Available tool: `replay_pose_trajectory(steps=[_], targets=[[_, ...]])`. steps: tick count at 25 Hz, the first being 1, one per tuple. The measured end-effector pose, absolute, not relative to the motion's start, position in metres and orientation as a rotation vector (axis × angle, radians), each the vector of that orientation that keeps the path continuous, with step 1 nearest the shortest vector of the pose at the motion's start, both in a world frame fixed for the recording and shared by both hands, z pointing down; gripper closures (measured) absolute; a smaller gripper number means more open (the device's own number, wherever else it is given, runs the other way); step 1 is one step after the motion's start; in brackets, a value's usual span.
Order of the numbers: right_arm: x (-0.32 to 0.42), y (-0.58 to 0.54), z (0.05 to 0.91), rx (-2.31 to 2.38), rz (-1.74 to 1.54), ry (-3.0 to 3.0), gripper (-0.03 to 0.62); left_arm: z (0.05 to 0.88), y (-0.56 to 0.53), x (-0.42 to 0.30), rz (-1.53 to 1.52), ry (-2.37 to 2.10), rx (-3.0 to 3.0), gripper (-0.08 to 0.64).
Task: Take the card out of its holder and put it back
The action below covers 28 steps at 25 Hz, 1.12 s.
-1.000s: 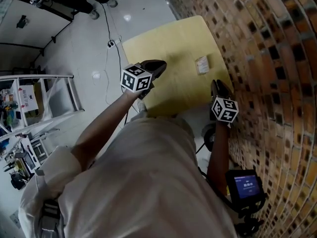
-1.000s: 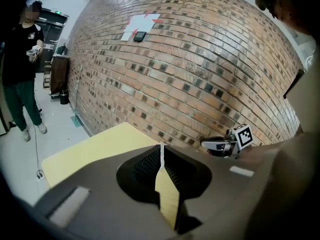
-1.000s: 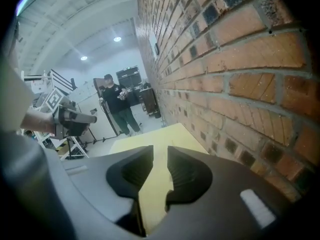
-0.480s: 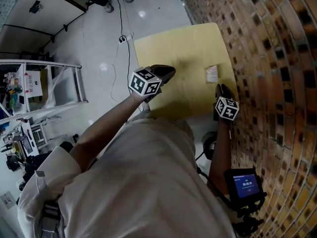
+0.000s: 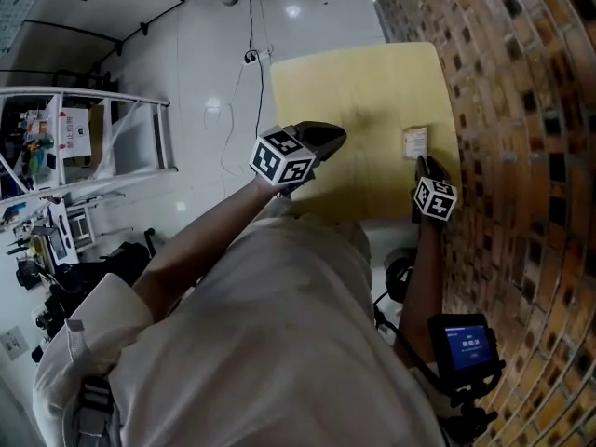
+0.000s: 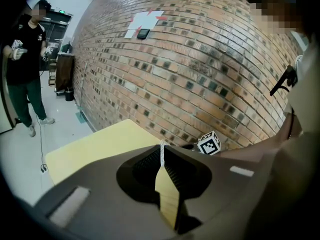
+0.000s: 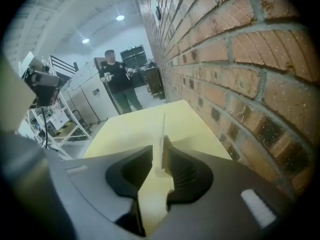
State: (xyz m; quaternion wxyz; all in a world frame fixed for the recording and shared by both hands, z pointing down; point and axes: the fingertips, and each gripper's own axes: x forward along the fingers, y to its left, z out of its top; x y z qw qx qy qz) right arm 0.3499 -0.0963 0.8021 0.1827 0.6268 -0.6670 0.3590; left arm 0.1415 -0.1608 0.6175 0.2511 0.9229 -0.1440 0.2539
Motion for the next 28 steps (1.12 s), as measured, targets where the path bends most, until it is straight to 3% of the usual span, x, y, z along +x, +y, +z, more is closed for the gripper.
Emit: replay_pose_trajectory(steps=[8, 15, 28], targets=[[0.347, -0.106, 0.814, 1.766, 1.02, -1.853, 0.506, 0.611, -0.16, 0.135, 0.708, -0.402, 2.523, 0.518], [0.347, -0.108, 0.816, 1.773, 1.003, -1.836, 0.569, 0.608, -0.161, 0.128, 0.7, -0.436, 2.523, 0.517], [0.352, -0.111, 0.795, 1.85, 0.948, -1.85, 0.578, 0.598, -0.162, 0.117, 0.63, -0.49, 2.505, 0.516]])
